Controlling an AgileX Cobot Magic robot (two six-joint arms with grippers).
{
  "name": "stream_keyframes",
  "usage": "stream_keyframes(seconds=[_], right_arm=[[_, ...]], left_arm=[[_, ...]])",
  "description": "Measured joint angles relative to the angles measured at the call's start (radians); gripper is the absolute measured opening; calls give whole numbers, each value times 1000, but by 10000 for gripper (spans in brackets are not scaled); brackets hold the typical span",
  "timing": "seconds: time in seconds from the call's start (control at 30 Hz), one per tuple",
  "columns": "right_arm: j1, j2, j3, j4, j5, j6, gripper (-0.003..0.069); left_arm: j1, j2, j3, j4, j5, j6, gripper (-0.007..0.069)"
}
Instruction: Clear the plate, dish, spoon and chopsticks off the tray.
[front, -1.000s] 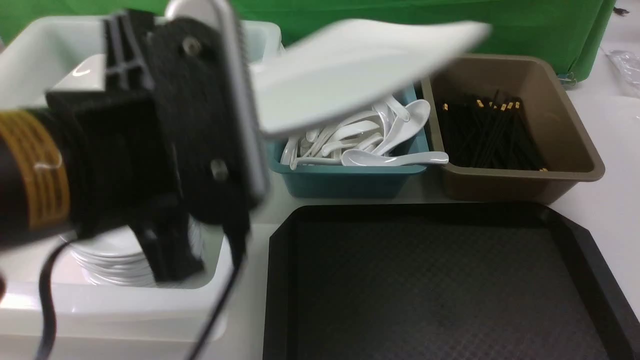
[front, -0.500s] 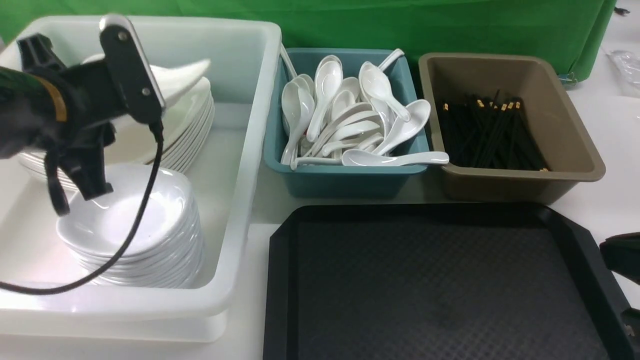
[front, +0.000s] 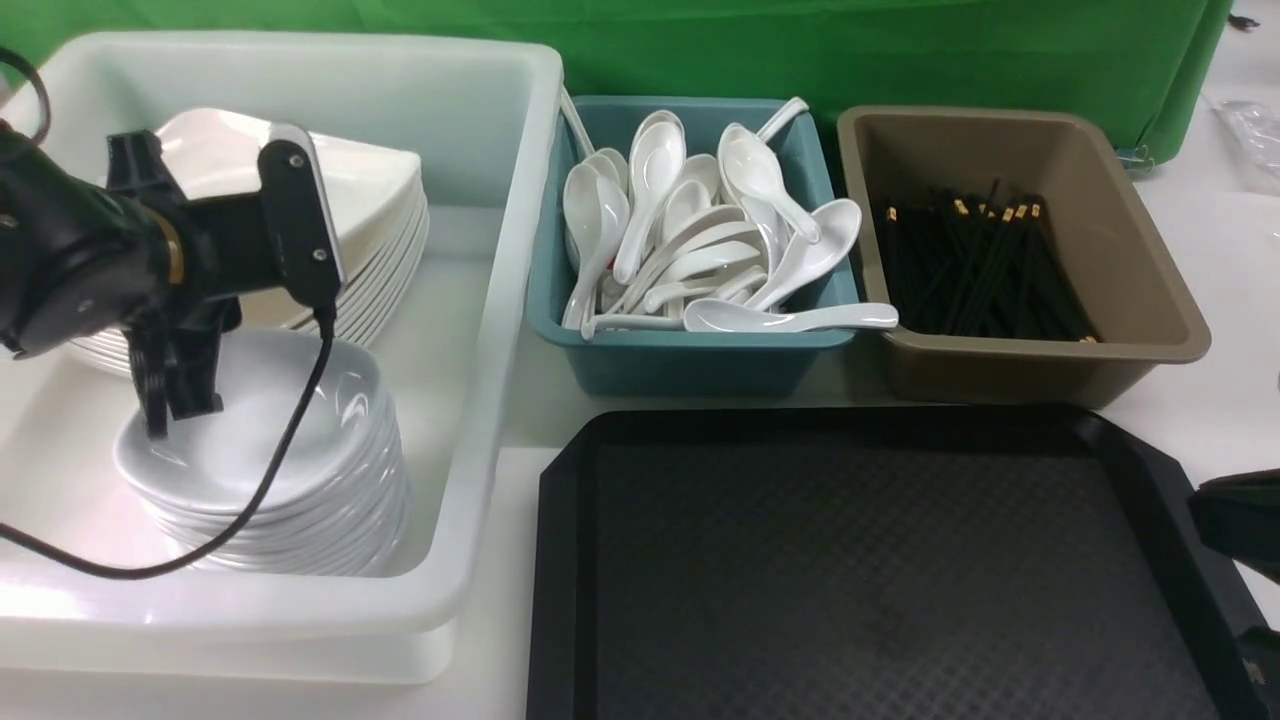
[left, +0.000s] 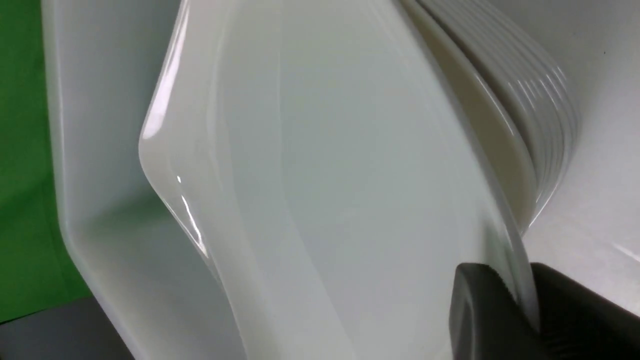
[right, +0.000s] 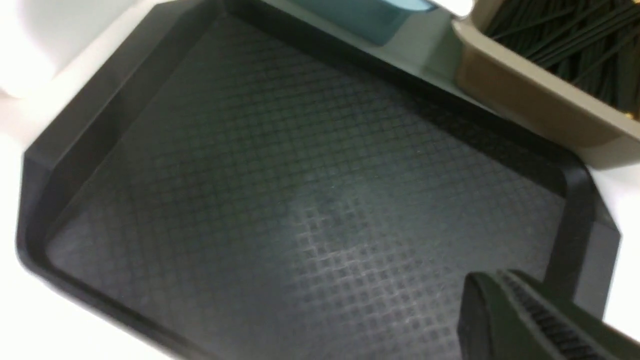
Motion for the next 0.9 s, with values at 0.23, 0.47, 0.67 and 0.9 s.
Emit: stream_keyframes(seconds=[0.23, 0.47, 0.67, 0.9], right_arm=[[0, 0, 0, 18, 1, -12, 33], [0, 0, 0, 24, 8, -12, 35], [0, 0, 0, 30, 12, -11, 35], [0, 0, 0, 31, 11, 38, 48]], left_arm=[[0, -45, 0, -92, 1, -7, 393], [0, -180, -1, -303, 5, -20, 605], [0, -469, -1, -859, 91, -114, 553], [0, -892, 197, -1145, 107, -41, 78]])
